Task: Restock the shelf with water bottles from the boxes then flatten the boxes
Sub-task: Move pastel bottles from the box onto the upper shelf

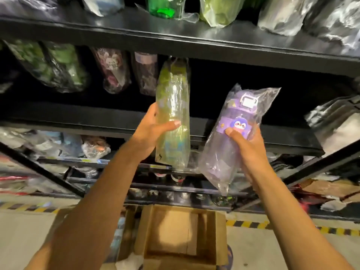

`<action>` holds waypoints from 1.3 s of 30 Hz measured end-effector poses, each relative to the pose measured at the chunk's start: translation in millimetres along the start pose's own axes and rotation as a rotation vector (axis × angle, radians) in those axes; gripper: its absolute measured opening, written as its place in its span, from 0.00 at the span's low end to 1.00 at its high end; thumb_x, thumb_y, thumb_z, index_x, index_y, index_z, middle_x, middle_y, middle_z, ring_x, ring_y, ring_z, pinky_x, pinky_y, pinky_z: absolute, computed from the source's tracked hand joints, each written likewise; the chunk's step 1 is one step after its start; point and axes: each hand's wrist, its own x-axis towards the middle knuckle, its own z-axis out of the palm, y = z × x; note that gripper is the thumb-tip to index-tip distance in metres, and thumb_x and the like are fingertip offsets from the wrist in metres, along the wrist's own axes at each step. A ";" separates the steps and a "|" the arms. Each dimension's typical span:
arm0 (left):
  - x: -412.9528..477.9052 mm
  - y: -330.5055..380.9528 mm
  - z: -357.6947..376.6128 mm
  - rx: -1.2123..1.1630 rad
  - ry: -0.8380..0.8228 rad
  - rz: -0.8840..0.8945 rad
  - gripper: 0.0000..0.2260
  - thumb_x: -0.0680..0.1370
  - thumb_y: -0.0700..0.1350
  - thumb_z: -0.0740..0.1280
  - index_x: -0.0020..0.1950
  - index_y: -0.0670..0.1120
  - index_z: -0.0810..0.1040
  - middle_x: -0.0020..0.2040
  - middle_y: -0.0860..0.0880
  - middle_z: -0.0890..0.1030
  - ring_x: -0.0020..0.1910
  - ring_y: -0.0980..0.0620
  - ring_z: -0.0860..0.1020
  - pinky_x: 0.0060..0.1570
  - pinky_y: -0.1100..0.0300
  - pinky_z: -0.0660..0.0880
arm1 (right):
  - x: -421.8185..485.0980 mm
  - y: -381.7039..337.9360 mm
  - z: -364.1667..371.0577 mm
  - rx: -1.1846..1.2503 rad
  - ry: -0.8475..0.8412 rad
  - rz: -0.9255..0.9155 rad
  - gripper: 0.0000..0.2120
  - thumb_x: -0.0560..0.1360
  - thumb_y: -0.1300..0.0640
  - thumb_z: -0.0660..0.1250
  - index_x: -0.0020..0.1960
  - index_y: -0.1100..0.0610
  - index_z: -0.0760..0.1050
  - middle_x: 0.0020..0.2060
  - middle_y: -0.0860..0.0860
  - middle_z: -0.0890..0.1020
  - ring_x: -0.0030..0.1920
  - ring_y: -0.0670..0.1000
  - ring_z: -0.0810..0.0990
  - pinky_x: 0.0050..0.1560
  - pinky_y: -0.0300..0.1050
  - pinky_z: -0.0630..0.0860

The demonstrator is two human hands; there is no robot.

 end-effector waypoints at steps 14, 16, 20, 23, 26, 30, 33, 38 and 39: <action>137.3 -13.4 11.5 -0.012 0.338 -0.127 0.06 0.76 0.33 0.75 0.50 0.42 0.84 0.47 0.46 0.87 0.52 0.46 0.86 0.45 0.57 0.82 | 160.0 -2.2 22.8 0.123 0.083 0.034 0.23 0.66 0.56 0.84 0.58 0.56 0.81 0.46 0.46 0.87 0.46 0.45 0.86 0.50 0.43 0.83; 151.9 -14.8 10.3 0.014 0.285 0.001 0.16 0.73 0.33 0.77 0.57 0.46 0.82 0.49 0.52 0.87 0.54 0.52 0.85 0.48 0.59 0.81 | 175.9 -0.3 28.3 0.079 0.068 -0.128 0.21 0.70 0.58 0.82 0.59 0.50 0.77 0.49 0.43 0.86 0.47 0.40 0.85 0.48 0.38 0.81; 172.9 -9.7 6.6 0.261 0.311 0.264 0.49 0.56 0.52 0.87 0.72 0.45 0.70 0.67 0.47 0.80 0.68 0.47 0.77 0.68 0.48 0.76 | 202.9 -1.0 30.6 -0.014 0.021 -0.347 0.36 0.64 0.57 0.84 0.68 0.56 0.72 0.59 0.54 0.84 0.58 0.50 0.85 0.59 0.51 0.82; 185.8 -11.6 4.2 0.417 0.313 0.329 0.47 0.57 0.51 0.84 0.71 0.52 0.63 0.65 0.56 0.75 0.67 0.56 0.75 0.70 0.57 0.72 | 216.3 1.4 24.6 -0.076 -0.072 -0.407 0.40 0.65 0.57 0.84 0.71 0.59 0.68 0.61 0.53 0.83 0.61 0.52 0.84 0.62 0.55 0.81; 196.8 -18.0 0.1 0.435 0.305 0.360 0.45 0.65 0.42 0.83 0.77 0.46 0.62 0.64 0.59 0.74 0.63 0.62 0.74 0.63 0.70 0.71 | 226.4 5.6 17.6 -0.146 -0.108 -0.434 0.43 0.68 0.56 0.83 0.75 0.63 0.64 0.67 0.58 0.80 0.66 0.55 0.81 0.67 0.57 0.78; 199.8 -27.5 -1.2 0.495 0.314 0.406 0.47 0.67 0.41 0.82 0.79 0.46 0.58 0.67 0.54 0.72 0.66 0.59 0.72 0.62 0.73 0.70 | 230.3 14.9 11.7 -0.246 -0.122 -0.387 0.47 0.65 0.51 0.85 0.75 0.62 0.66 0.66 0.57 0.80 0.65 0.52 0.81 0.66 0.51 0.79; 198.1 -34.7 -0.4 0.565 0.278 0.403 0.46 0.69 0.40 0.82 0.78 0.48 0.57 0.68 0.53 0.72 0.66 0.61 0.71 0.64 0.71 0.70 | 228.3 23.6 12.7 -0.377 -0.070 -0.380 0.43 0.61 0.45 0.84 0.71 0.58 0.74 0.60 0.50 0.84 0.59 0.45 0.84 0.63 0.46 0.81; 209.0 -37.0 -5.6 0.536 0.281 0.426 0.44 0.68 0.43 0.83 0.77 0.45 0.61 0.68 0.51 0.76 0.66 0.56 0.76 0.68 0.62 0.73 | 242.4 16.5 12.8 -0.400 -0.083 -0.520 0.41 0.68 0.56 0.83 0.74 0.58 0.67 0.66 0.49 0.79 0.64 0.41 0.79 0.64 0.32 0.74; 211.7 -36.8 -6.6 0.537 0.275 0.427 0.44 0.67 0.44 0.83 0.77 0.45 0.61 0.68 0.50 0.77 0.66 0.55 0.77 0.69 0.58 0.74 | 247.2 16.4 12.3 -0.403 -0.109 -0.527 0.41 0.68 0.56 0.82 0.75 0.58 0.66 0.66 0.48 0.78 0.65 0.39 0.78 0.65 0.33 0.73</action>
